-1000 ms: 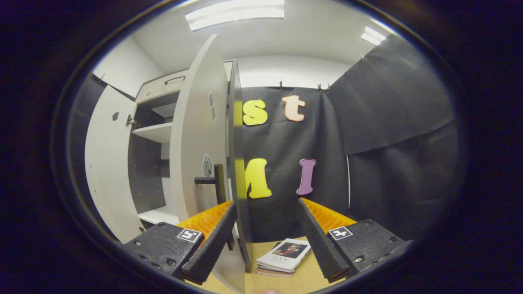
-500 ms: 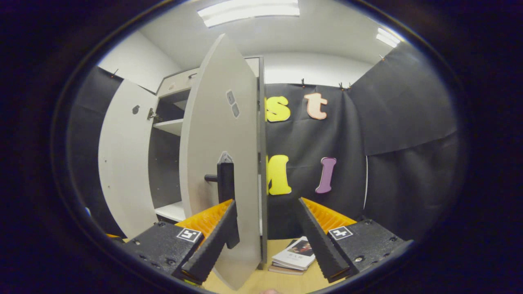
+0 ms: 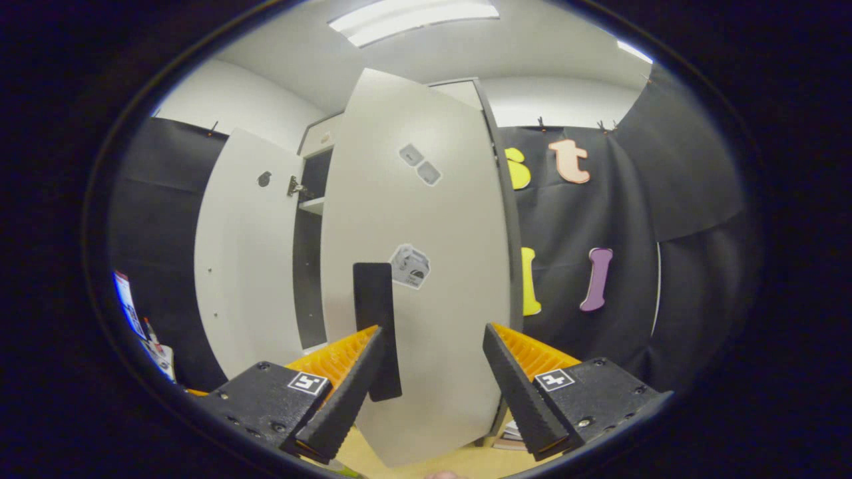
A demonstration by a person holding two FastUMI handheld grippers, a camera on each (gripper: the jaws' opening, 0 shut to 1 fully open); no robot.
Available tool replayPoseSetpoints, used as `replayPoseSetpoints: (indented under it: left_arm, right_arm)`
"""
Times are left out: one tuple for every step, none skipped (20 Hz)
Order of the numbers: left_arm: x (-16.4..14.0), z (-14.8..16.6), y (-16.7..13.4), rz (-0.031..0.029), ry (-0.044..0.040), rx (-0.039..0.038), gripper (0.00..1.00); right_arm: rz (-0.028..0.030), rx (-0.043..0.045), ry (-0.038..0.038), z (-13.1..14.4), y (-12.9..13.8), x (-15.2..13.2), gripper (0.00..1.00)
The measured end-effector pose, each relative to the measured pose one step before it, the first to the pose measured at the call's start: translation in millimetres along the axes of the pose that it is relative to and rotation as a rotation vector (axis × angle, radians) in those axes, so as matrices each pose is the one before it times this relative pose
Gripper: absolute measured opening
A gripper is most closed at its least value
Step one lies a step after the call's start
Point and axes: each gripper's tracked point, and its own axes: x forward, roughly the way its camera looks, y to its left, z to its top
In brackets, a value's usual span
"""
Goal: Grasp the bottle in the cabinet with the left hand and place it on the coaster, then close the right door with the right hand and the left door with the left hand.
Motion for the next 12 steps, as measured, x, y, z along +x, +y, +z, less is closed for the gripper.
replayPoseSetpoints:
  left_arm:
    - [0.59,0.23,0.75,0.00144,0.00025,0.00047,0.95]
    - [0.10,1.34,0.36,0.00297,-0.00313,0.00128,1.00]
    - [-0.95,0.41,-0.10,0.00116,-0.00039,0.00080,0.95]
    - [-1.07,-0.26,0.53,0.00279,0.00012,0.00072,0.95]
    - [-0.84,1.33,1.19,0.00284,-0.00173,0.00045,0.95]
    - [-0.51,-0.62,1.03,0.00341,-0.00215,0.00039,0.95]
    - [0.29,0.50,0.80,0.00172,0.00013,-0.00109,0.95]
    - [0.29,-0.09,1.03,0.00003,0.00106,-0.00184,0.95]
    - [0.18,0.70,-0.13,-0.00182,0.00317,-0.00056,1.00]
    - [-1.81,1.48,-0.59,0.00003,0.00488,-0.00035,0.95]
    - [-1.36,4.24,-2.44,-0.00745,-0.00579,-0.00416,0.95]
    - [-0.44,6.87,-3.47,-0.01165,-0.01202,-0.00626,0.95]
  right_arm:
    - [-0.00201,-0.01570,-0.00093,0.64,5.64,5.70,0.98]
    - [0.00529,-0.01704,-0.00905,2.59,5.70,1.83,0.98]
    - [0.00328,-0.01179,-0.02120,5.73,3.41,-3.01,0.99]
    - [0.00099,-0.00841,-0.01894,6.00,2.28,-3.73,0.94]
    - [-0.00402,-0.00393,-0.00986,2.10,-1.05,-5.27,0.98]
    - [-0.00127,0.00523,-0.00642,3.42,-0.18,-4.45,0.98]
    - [0.00344,0.01153,-0.00561,4.33,-0.20,-4.66,0.98]
    - [-0.00140,0.00990,-0.00392,2.78,-1.03,-5.14,0.98]
    - [-0.00840,0.00534,-0.00327,0.91,-3.93,-6.16,0.98]
    - [-0.01442,-0.00193,-0.00131,0.45,-5.66,-7.89,0.98]
    - [-0.01688,-0.00308,0.00256,-1.72,-7.09,-9.87,0.98]
    - [-0.01789,0.00243,-0.00093,-1.83,-6.04,-10.11,0.98]
